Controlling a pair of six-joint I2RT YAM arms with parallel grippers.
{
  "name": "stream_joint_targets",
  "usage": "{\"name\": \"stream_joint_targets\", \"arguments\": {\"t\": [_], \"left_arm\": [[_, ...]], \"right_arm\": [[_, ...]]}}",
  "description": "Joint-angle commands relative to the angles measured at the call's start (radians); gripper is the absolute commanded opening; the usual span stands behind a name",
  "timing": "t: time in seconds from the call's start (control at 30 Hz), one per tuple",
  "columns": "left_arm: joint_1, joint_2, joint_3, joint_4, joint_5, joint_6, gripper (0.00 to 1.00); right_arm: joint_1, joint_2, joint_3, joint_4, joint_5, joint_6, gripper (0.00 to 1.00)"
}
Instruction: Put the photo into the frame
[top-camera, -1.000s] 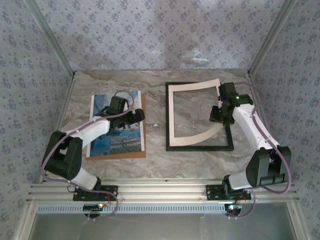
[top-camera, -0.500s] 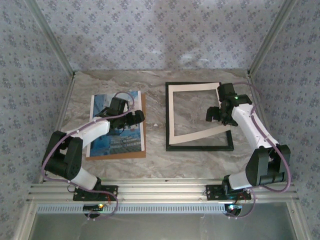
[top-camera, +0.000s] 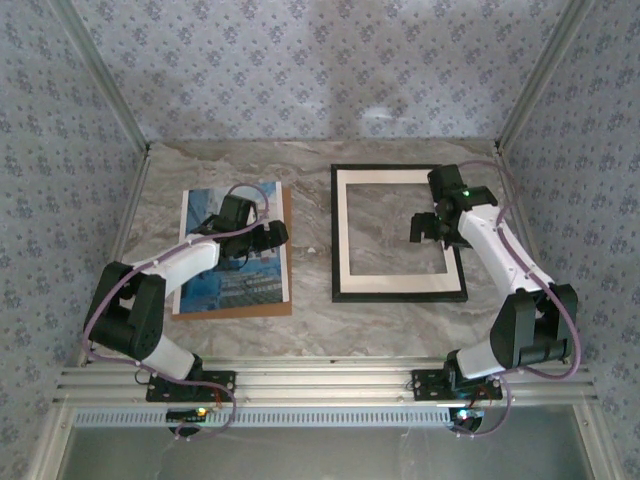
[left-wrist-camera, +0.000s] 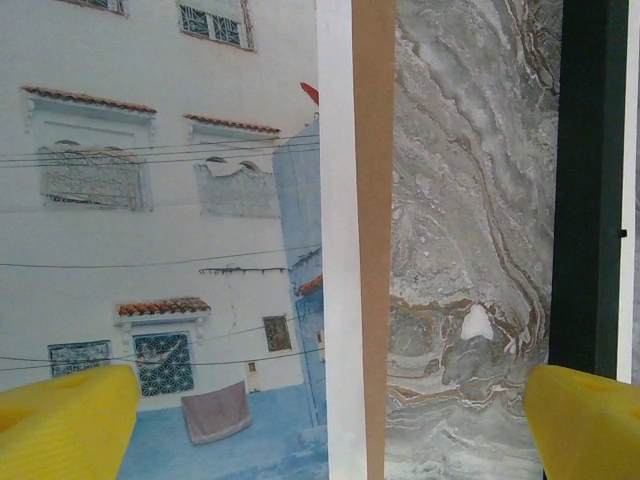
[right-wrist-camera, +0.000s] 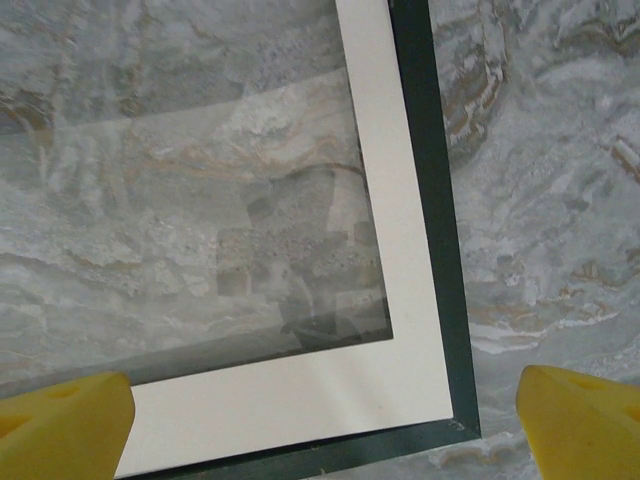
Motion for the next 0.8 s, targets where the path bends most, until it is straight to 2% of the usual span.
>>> {"name": "stream_joint_targets", "arguments": {"t": [0.0, 0.17, 0.53, 0.77], "left_arm": [[-0.004, -0.038, -0.018, -0.019, -0.020, 0.008, 0.99], [-0.004, -0.049, -0.019, -0.028, -0.029, 0.010, 0.98], [-0.004, -0.031, -0.033, -0.003, -0.025, 0.002, 0.99], [-0.003, -0.027, -0.042, 0.004, -0.022, 0.001, 0.98]], "right_arm": [[0.019, 0.008, 0.035, 0.040, 0.001, -0.036, 1.00], [0.008, 0.021, 0.013, 0.039, 0.027, -0.026, 1.00], [-0.141, -0.078, -0.318, 0.180, -0.107, 0.054, 1.00], [-0.189, -0.058, -0.420, 0.290, -0.185, 0.071, 1.00]]}}
